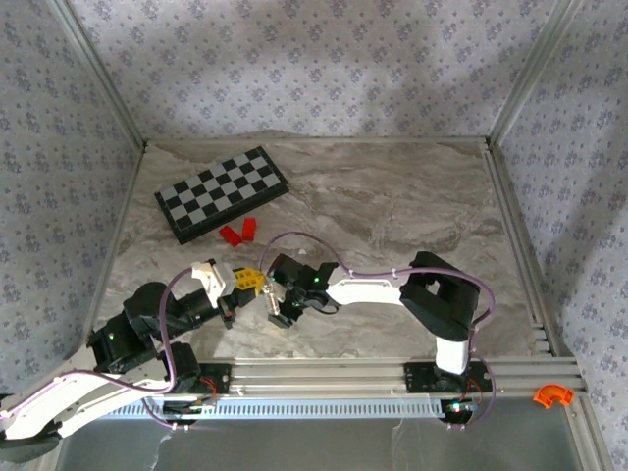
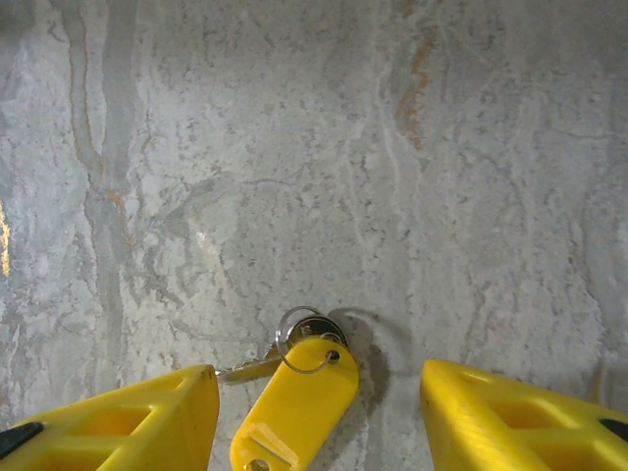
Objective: Put the keys on the keyring
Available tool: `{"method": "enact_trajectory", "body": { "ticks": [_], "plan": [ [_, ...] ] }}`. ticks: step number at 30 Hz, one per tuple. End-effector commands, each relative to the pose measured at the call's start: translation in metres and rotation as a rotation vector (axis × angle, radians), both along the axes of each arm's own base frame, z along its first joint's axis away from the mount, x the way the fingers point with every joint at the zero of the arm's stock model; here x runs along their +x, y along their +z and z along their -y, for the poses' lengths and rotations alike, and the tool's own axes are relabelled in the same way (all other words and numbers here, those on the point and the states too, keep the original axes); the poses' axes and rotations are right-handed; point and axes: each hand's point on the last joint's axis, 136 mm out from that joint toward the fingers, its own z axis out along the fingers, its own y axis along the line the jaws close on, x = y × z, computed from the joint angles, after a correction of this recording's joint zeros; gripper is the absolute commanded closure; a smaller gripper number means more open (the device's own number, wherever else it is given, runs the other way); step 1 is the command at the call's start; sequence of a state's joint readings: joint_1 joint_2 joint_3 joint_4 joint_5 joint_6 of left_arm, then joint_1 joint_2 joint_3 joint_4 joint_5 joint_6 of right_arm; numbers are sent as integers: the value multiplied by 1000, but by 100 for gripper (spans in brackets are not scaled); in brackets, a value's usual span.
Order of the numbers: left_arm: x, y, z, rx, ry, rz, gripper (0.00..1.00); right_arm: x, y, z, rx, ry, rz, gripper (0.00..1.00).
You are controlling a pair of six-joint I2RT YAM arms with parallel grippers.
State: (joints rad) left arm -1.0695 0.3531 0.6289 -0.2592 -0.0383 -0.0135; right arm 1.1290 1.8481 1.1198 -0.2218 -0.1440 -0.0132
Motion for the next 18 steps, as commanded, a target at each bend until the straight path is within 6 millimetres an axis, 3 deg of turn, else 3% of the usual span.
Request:
{"method": "enact_trajectory", "body": {
  "ticks": [1, 13, 18],
  "plan": [
    [-3, 16, -2, -62, -3, 18, 100, -11, -1, -5, -17, 68, -23, 44],
    [-4, 17, -3, -66, -7, 27, 100, -9, -3, -17, -45, 100, -35, 59],
    [-6, 20, -4, -75, -12, 35, 100, -11, -2, -17, -41, 111, -33, 61]
  ]
}}
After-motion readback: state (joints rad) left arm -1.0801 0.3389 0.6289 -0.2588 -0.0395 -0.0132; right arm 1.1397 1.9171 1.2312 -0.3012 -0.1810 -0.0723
